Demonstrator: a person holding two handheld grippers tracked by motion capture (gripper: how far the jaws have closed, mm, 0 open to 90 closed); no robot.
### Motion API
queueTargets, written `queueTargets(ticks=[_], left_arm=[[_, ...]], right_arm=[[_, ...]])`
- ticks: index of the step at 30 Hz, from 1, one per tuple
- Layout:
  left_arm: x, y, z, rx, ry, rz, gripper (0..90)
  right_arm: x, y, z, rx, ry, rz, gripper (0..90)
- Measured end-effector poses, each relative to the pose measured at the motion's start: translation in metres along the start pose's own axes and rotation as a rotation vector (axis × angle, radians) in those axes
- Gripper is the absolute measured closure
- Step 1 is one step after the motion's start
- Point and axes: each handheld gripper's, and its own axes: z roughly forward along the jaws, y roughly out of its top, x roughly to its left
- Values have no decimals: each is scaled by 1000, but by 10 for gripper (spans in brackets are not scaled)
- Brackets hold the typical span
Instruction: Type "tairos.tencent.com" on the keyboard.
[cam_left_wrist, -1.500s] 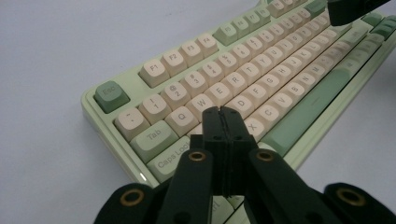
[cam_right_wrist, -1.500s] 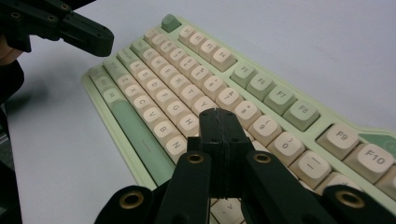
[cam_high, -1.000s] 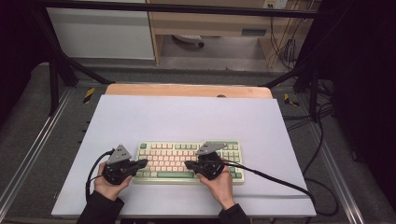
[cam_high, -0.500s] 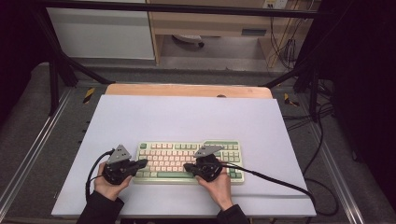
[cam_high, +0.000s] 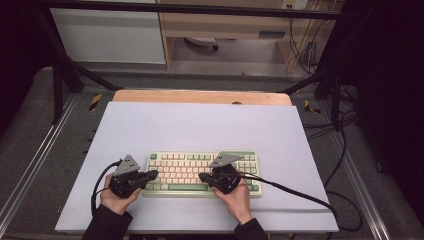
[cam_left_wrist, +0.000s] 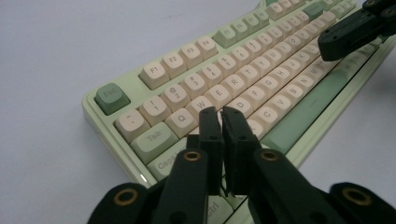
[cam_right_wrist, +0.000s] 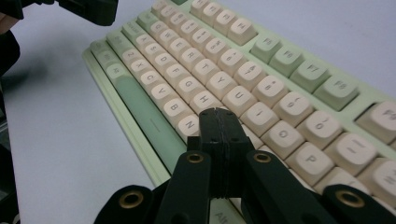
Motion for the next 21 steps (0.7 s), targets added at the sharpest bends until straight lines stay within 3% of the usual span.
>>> queueTargets(ticks=[9,13,21], left_arm=[[1,1,-3,-6,-14,10,720],[1,1,-3,-2,-19,13,673],[3,0,-2,18,-10,25,480]], right_arm=[[-17,4,-33,-38,-61,1,789],[-31,-3,-53,-53,-86,23,669],[-52,-21,-81,-70,-137,61,377]])
